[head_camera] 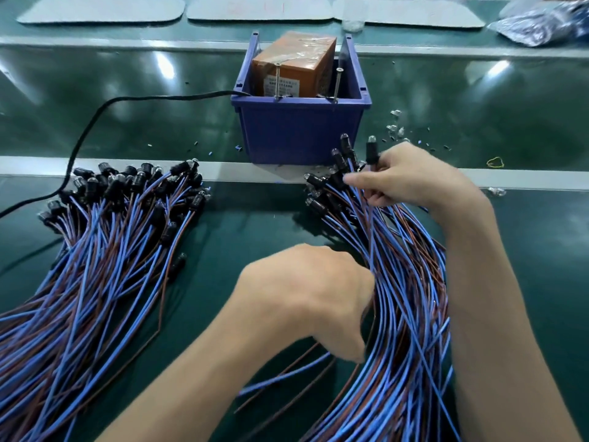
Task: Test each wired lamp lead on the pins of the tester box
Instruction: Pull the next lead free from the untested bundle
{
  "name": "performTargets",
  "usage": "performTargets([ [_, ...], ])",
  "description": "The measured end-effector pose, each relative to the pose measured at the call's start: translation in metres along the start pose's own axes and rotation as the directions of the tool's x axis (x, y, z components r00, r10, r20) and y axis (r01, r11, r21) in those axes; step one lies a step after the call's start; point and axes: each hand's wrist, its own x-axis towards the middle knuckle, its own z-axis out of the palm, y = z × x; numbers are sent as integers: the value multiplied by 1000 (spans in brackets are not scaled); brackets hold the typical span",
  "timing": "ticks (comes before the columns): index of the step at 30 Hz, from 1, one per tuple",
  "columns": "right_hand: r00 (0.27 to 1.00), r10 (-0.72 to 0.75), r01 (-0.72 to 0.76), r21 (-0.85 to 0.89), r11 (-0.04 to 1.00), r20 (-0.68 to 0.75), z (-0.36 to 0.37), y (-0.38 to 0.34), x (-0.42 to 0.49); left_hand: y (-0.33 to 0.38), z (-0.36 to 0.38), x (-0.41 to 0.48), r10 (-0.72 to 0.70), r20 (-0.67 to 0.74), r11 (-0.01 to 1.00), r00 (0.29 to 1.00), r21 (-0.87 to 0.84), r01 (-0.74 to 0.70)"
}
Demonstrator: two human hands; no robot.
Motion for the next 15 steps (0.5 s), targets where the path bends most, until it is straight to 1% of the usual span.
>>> performTargets([
  [2,999,2,-3,14,1000,39,0,0,-1,2,-2,1,14,4,1000,1000,-3,-14],
  [4,999,-4,3,15,1000,54,0,-1,-3,2,-4,2,66,26,998,997,-18,-66],
  [6,998,-14,15,-11,1000,60,-1,-2,-5,5,-4,2,165,46,985,985,-56,-163],
  [8,998,-23,27,-67,997,61,-3,-3,-7,13,-3,2,284,75,955,956,-106,-276],
  [10,998,-35,42,-134,990,56,-3,-4,-9,15,-5,1,340,123,937,932,-124,-325],
  [11,998,-42,50,-165,985,49,-4,-4,-10,10,-8,2,323,135,943,937,-122,-308],
  [12,998,-44,51,-185,981,41,-4,-5,-11,-1,-11,2,265,122,961,956,-113,-252],
  [13,998,-42,48,-190,981,36,-5,-5,-11,-16,-14,1,151,72,985,986,-97,-144],
  [14,999,-39,44,-187,981,32,-6,-5,-12,-35,-16,0,-23,-19,997,1000,-76,21],
  [15,999,-35,40,-187,981,30,-6,-6,-13,-58,-18,-1,-234,-130,971,964,-72,226],
])
